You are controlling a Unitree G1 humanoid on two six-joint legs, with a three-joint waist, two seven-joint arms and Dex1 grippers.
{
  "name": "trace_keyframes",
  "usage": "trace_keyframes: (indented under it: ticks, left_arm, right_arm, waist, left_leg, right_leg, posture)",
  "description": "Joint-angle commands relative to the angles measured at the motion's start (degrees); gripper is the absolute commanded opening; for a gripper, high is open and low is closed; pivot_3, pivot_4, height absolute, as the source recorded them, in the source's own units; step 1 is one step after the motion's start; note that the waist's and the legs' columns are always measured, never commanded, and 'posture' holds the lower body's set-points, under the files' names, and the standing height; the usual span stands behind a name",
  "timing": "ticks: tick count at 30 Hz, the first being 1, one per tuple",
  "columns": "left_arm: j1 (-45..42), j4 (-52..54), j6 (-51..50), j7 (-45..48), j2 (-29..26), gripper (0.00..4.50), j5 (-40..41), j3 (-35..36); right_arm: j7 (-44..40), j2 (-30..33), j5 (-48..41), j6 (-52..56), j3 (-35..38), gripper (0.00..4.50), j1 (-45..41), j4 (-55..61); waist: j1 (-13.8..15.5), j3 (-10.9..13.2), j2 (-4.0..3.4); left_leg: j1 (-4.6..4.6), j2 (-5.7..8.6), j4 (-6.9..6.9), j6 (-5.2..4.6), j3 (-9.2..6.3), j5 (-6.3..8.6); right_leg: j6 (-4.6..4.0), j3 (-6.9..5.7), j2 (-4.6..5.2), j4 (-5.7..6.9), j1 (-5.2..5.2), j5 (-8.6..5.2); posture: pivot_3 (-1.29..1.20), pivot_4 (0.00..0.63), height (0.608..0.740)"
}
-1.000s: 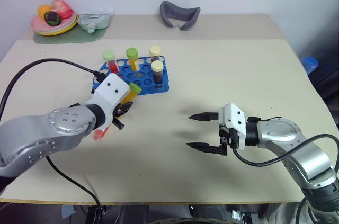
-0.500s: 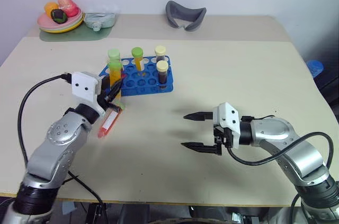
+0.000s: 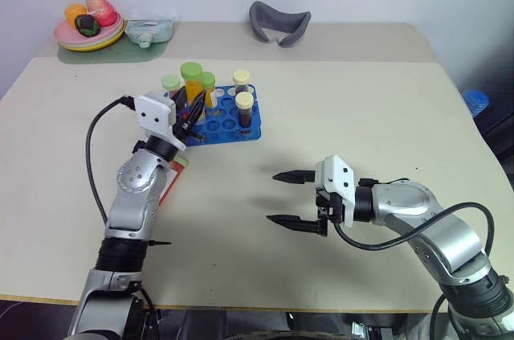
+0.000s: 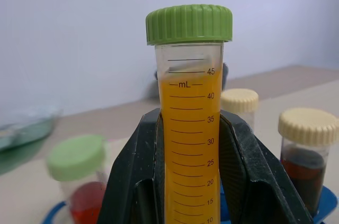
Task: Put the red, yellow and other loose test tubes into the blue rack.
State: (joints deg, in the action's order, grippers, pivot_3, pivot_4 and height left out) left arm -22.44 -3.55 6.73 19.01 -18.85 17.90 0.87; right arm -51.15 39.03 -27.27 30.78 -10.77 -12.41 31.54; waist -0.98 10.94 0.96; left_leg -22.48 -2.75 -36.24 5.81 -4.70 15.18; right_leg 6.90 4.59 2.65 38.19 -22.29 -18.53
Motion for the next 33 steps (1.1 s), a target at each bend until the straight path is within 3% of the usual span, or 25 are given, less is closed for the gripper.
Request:
trace_keyframes:
  ticks: [1, 22, 33]
  left_arm:
    - [-3.00, -2.93, 2.97, 3.00, 2.25, 0.78, 0.36, 0.65]
    - [-4.68, -12.33, 9.27, 4.57, 6.39, 0.78, -4.44, 2.29]
    - [-3.00, -10.57, 8.88, 3.82, 6.86, 0.78, -4.97, 2.06]
  right_arm:
    - [0.68, -0.74, -0.47, -0.46, 0.92, 3.90, -0.86, 2.19]
    - [4.55, -1.87, -1.40, -0.30, 4.43, 3.90, -1.56, 0.69]
    - [4.40, -1.67, -1.04, -0.86, 4.38, 3.90, -1.03, 0.22]
  waist:
    - [0.01, 0.00, 0.00]
    - [-0.09, 0.00, 0.00]
    - [-0.11, 0.00, 0.00]
  left_leg:
    - [0.00, 0.00, 0.00, 0.00, 0.00, 0.00]
    - [0.01, 0.00, 0.00, 0.00, -0.02, 0.00]
    - [0.01, 0.00, 0.00, 0.00, -0.02, 0.00]
  right_leg:
    - [0.00, 0.00, 0.00, 0.00, 0.00, 0.00]
    - [0.00, -0.01, 0.00, 0.02, 0.00, 0.00]
    - [0.00, -0.01, -0.01, 0.02, 0.00, 0.00]
  posture:
    - [0.00, 0.150, 0.740]
    - [0.00, 0.150, 0.740]
    - [0.00, 0.150, 0.740]
